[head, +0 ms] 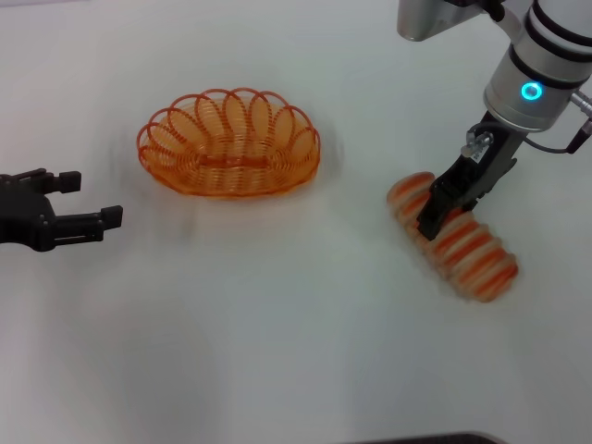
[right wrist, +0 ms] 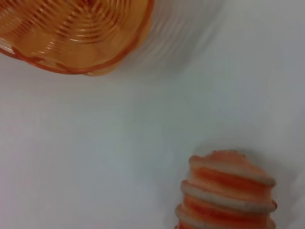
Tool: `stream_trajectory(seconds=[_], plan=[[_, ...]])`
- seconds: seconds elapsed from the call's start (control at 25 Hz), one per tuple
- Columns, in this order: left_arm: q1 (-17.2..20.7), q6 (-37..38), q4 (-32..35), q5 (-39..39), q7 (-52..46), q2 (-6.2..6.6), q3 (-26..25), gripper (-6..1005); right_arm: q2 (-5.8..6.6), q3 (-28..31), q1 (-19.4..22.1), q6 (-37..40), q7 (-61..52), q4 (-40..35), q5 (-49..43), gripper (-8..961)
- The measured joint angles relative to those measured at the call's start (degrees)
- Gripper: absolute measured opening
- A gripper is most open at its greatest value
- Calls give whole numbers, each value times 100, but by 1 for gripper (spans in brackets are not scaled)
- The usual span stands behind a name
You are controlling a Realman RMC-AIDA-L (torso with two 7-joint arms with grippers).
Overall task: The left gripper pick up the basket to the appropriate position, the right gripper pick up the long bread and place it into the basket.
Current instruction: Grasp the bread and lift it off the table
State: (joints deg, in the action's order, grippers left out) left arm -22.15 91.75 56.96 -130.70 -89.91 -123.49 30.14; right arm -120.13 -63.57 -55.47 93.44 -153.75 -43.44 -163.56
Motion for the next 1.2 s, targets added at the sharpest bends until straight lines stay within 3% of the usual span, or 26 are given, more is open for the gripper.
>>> stream_trajectory(seconds=[0.36, 0.44, 1.2], plan=[[8, 1, -10, 0, 0, 0, 0, 891, 24, 1, 36, 27, 29, -23, 71, 626], [9, 1, -10, 1, 0, 0, 0, 891, 27, 2, 46, 29, 35, -23, 75, 540], [-4, 18, -9, 1, -17, 9, 0, 891, 25, 2, 64, 86, 61, -40, 131, 421]])
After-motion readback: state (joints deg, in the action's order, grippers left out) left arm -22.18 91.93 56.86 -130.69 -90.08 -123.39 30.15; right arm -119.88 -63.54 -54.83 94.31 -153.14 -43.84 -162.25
